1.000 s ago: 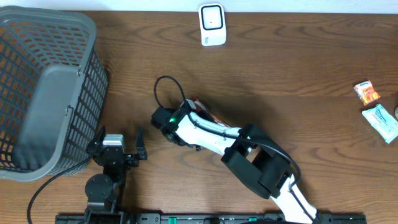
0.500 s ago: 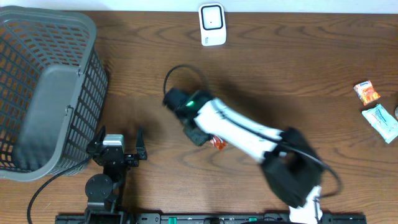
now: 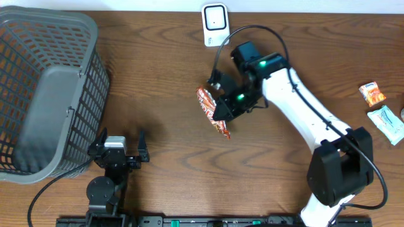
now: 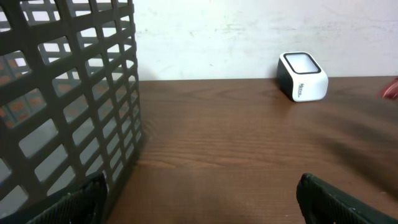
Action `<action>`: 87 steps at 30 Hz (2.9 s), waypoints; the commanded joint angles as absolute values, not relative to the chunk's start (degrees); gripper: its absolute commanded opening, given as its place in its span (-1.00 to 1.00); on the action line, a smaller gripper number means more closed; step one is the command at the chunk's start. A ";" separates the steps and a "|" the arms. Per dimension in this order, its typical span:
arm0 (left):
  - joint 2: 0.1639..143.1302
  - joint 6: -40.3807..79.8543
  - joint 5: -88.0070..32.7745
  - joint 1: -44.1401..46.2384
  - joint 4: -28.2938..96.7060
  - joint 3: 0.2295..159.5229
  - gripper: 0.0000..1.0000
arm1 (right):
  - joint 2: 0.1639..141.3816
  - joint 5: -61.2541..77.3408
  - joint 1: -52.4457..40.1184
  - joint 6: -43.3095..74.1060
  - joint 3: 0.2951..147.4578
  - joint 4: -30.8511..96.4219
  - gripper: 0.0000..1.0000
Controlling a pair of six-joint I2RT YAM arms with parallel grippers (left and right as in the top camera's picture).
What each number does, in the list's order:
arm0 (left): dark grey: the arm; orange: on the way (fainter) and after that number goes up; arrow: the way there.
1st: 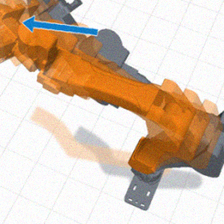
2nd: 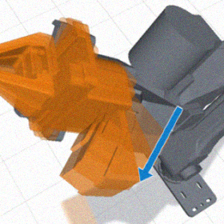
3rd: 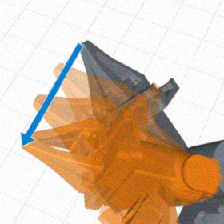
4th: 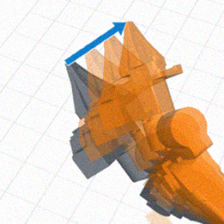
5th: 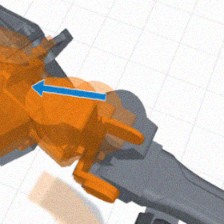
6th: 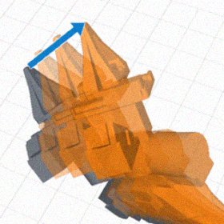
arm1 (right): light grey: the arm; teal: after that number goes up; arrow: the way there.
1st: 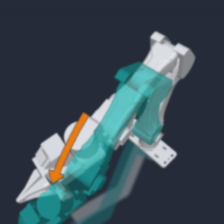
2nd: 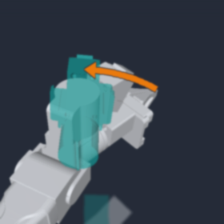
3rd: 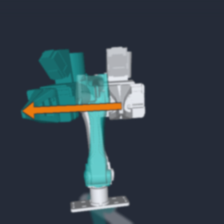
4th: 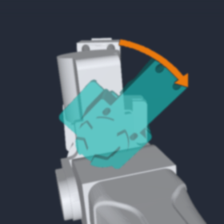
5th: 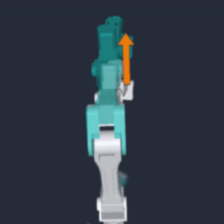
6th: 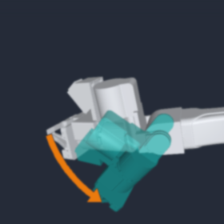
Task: Scan the item barcode
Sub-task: 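Carry the candy bar to the white scanner and hold it there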
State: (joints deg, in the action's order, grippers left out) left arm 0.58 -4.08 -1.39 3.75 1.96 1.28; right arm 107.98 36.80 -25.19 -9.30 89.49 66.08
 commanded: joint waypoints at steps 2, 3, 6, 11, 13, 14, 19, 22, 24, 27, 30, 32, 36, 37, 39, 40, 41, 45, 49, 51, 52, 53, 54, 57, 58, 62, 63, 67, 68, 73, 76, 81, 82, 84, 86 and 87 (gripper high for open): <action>0.23 -3.77 -0.86 3.60 4.05 0.23 0.95 | 107.87 41.67 -23.29 -15.51 89.56 66.22 -0.97; 0.23 -3.77 -0.89 3.60 4.05 0.23 0.95 | 107.72 38.33 -23.29 -15.51 89.58 65.56 -0.97; 0.23 -3.75 -0.86 3.60 4.05 0.23 0.96 | 107.18 29.21 -23.70 -15.51 89.56 62.83 -0.97; 0.23 -3.75 -0.86 3.60 4.05 0.23 0.96 | 107.00 -0.16 -26.04 -12.27 89.06 50.94 -0.97; 0.23 -3.75 -0.86 3.60 4.05 0.23 0.96 | 107.00 -14.41 -27.75 -10.00 88.44 46.04 -0.96; 0.23 -3.77 -0.86 3.60 4.05 0.23 0.96 | 107.00 -19.77 -28.62 -9.43 88.36 44.84 -0.97; 0.23 -3.77 -0.86 3.60 4.05 0.23 0.95 | 107.00 -34.89 -33.76 -7.38 88.36 43.94 -0.97; 0.23 -3.77 -0.86 3.60 4.05 0.23 0.95 | 107.00 -51.03 -36.58 -0.03 87.64 45.95 -0.97; 0.23 -3.77 -0.89 3.60 4.05 0.23 0.96 | 107.00 -60.23 -37.89 2.20 86.50 46.17 -0.97; 0.23 -3.77 -0.86 3.60 4.05 0.23 0.95 | 107.00 -70.08 -39.55 4.99 84.27 46.41 -0.98; 0.23 -3.77 -0.89 3.60 4.05 0.23 0.96 | 107.00 -80.60 -40.51 13.80 81.58 49.08 -0.97; 0.23 -3.77 -0.86 3.60 4.05 0.23 0.95 | 107.00 -87.07 -40.60 20.16 79.46 51.05 -0.98; 0.23 -3.77 -0.86 3.60 4.05 0.23 0.96 | 107.00 -90.56 -40.18 25.26 76.51 51.55 -0.97; 0.23 -3.77 -0.86 3.60 4.05 0.23 0.95 | 107.00 -90.59 -40.16 26.89 76.12 51.55 -0.97; 0.23 -3.77 -0.89 3.60 4.05 0.23 0.96 | 107.00 -90.52 -40.27 29.69 75.50 51.62 -0.97; 0.23 -3.75 -0.86 3.60 4.05 0.23 0.96 | 107.00 -90.54 -40.58 30.24 75.16 51.64 -0.98; 0.23 -3.75 -0.86 3.60 4.05 0.23 0.95 | 107.00 -90.54 -40.73 30.24 75.07 51.64 -0.97; 0.23 -3.77 -0.89 3.60 4.05 0.23 0.95 | 107.00 -90.19 -40.99 31.05 74.96 51.22 -0.98; 0.23 -3.77 -0.86 3.60 4.05 0.23 0.95 | 107.00 -87.22 -40.99 31.07 74.96 51.13 -0.97; 0.23 -3.77 -0.86 3.60 4.05 0.23 0.95 | 107.00 -84.86 -40.99 31.05 74.96 50.72 -0.97; 0.23 -3.77 -0.86 3.60 4.05 0.23 0.96 | 107.00 -84.07 -40.99 31.03 74.96 50.52 -0.97; 0.23 -3.77 -0.86 3.60 4.05 0.23 0.96 | 107.00 -83.22 -40.97 31.05 74.96 50.17 -0.97; 0.23 -3.75 -0.86 3.60 4.05 0.23 0.96 | 107.00 -81.97 -40.97 31.00 74.96 49.69 -0.97; 0.23 -3.77 -0.86 3.60 4.05 0.23 0.96 | 107.00 -69.34 -40.73 23.92 74.98 43.13 -0.98; 0.23 -3.77 -0.89 3.60 4.05 0.23 0.96 | 106.98 -61.28 -40.47 17.37 74.98 39.33 -0.98; 0.23 -3.77 -0.86 3.60 4.05 0.23 0.96 | 106.94 -25.85 -39.00 1.21 75.77 28.73 -0.97; 0.23 -3.75 -0.86 3.60 4.05 0.23 0.95 | 106.94 -21.63 -38.63 1.21 76.29 27.51 -0.98; 0.23 -3.77 -0.86 3.60 4.05 0.23 0.96 | 106.94 -5.21 -35.97 2.02 78.96 24.71 -0.98; 0.23 -3.77 -0.86 3.60 4.05 0.23 0.95 | 106.94 1.04 -34.79 2.76 79.66 23.90 -0.98; 0.23 -3.77 -0.86 3.60 4.05 0.23 0.96 | 107.00 26.41 -27.44 9.98 80.53 14.61 -0.98; 0.23 -3.77 -0.86 3.60 4.05 0.23 0.96 | 107.11 31.75 -23.46 17.06 80.51 8.14 -0.97; 0.23 -3.77 -0.86 3.60 4.05 0.23 0.96 | 109.75 42.59 -19.00 33.10 80.53 -11.16 -0.98; 0.23 -3.77 -0.86 3.60 4.05 0.23 0.95 | 110.69 43.35 -18.63 36.42 80.53 -14.83 -0.98; 0.23 -3.77 -0.86 3.60 4.05 0.23 0.96 | 113.49 44.71 -17.93 44.36 80.53 -23.27 -0.98; 0.23 -3.77 -0.86 3.60 4.05 0.23 0.96 | 116.99 45.19 -17.56 51.13 80.68 -31.33 -0.98; 0.23 -3.75 -0.86 3.60 4.05 0.23 0.96 | 119.07 45.45 -17.37 54.76 80.97 -35.66 -0.98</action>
